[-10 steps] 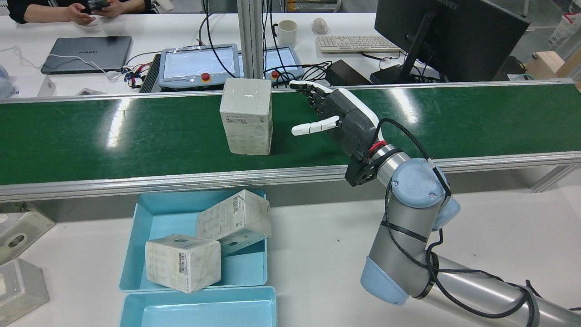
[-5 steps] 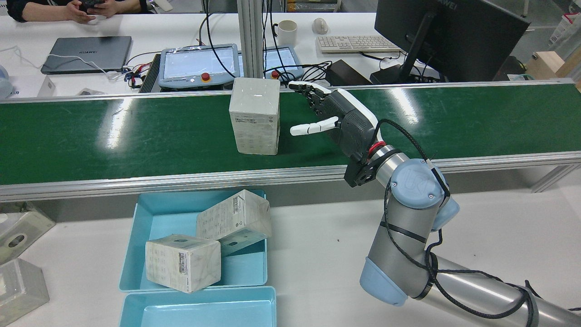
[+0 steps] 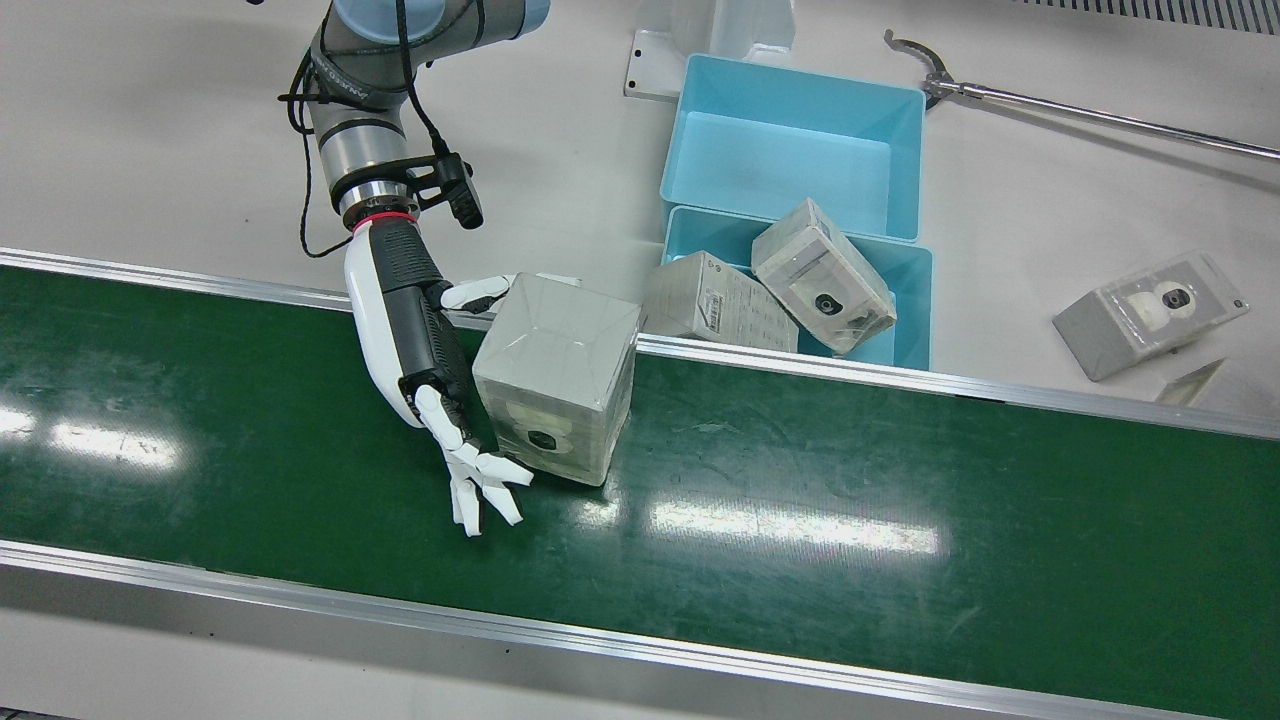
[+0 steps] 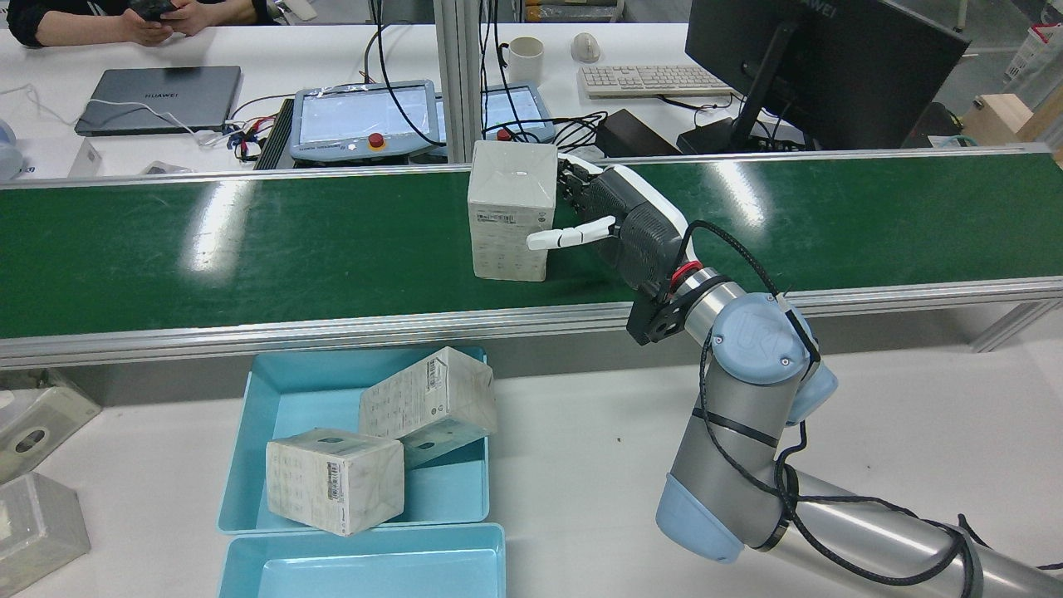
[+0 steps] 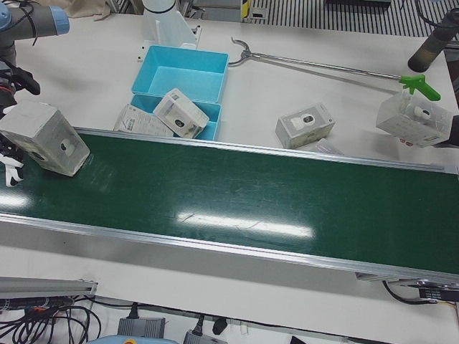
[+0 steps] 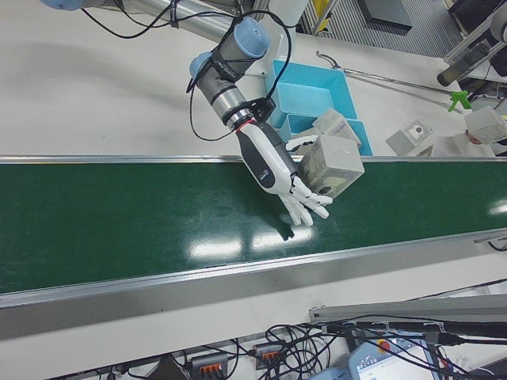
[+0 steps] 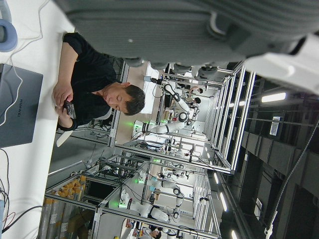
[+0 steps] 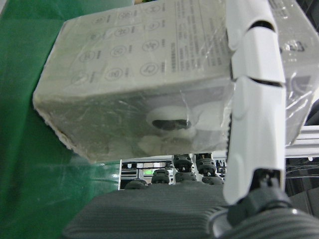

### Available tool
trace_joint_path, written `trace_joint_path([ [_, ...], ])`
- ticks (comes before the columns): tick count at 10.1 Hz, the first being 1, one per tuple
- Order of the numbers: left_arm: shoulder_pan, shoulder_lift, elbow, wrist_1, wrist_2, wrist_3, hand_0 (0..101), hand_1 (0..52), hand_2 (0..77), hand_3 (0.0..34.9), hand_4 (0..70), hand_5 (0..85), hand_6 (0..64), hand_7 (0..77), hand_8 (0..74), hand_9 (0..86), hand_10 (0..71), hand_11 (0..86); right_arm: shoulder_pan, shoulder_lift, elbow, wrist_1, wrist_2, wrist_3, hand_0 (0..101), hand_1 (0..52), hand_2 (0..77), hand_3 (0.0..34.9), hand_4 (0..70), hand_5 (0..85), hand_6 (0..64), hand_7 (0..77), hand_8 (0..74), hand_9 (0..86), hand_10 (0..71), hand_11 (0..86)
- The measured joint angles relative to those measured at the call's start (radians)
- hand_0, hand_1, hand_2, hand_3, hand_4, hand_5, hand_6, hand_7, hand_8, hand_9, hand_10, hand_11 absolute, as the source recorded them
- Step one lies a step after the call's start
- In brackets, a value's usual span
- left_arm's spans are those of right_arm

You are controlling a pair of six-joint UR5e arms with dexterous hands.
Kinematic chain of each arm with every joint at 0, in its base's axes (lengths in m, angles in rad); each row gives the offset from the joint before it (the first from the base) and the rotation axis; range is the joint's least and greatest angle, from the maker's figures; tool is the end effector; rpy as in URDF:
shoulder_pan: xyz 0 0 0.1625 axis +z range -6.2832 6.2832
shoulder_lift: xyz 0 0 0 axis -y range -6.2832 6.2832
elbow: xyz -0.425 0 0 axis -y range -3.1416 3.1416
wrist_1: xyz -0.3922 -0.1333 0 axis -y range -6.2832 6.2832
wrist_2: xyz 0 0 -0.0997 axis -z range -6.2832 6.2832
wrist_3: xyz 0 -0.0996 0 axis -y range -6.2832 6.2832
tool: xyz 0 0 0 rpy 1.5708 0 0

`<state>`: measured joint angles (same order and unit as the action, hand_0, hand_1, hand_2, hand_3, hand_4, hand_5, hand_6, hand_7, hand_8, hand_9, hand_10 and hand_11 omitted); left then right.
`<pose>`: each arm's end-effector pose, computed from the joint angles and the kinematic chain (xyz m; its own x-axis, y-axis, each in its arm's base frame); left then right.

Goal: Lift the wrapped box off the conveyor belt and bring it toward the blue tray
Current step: 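Close the right hand around the wrapped white box on the belt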

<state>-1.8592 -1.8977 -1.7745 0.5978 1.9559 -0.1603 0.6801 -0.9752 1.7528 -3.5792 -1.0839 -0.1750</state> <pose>-0.2512 -0.5097 0.4722 -0.9793 -0.0842 0.1842 -0.1777 -0.0788 -0.9809 -0.3799 -0.5387 0.3038 -0.9302 0.3670 0.0105 0.0988 0.2779 -0.9555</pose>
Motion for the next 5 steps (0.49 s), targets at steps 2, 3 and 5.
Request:
trace_joint_path([
  [2,0.0,0.0,0.0,0.0,0.0,0.0,0,0.0,0.5,0.0,0.0,1.1,0.5,0.5,0.5,0.5,0.5,0.5,-0.001,0.004,-0.005,0.0,-0.001,-0.002,48,16.4,14.2,0.0,9.8,21.8,3.8,3.8,1.1,2.7,0.0,0.5],
  [3,0.0,0.0,0.0,0.0,0.0,0.0,0,0.0,0.5,0.0,0.0,1.1,0.5,0.5,0.5,0.5,0.5,0.5,-0.001,0.005,-0.007,-0.002,-0.001,-0.003,48,16.4,14.2,0.0,9.8,21.8,3.8,3.8,1.1,2.7,0.0,0.5],
  [5,0.0,0.0,0.0,0.0,0.0,0.0,0,0.0,0.5,0.0,0.0,1.1,0.5,0.5,0.5,0.0,0.5,0.5,-0.001,0.007,-0.008,-0.01,-0.001,-0.003,50,21.3,21.3,0.0,12.0,27.3,6.0,9.3,2.7,4.9,0.0,0.5],
])
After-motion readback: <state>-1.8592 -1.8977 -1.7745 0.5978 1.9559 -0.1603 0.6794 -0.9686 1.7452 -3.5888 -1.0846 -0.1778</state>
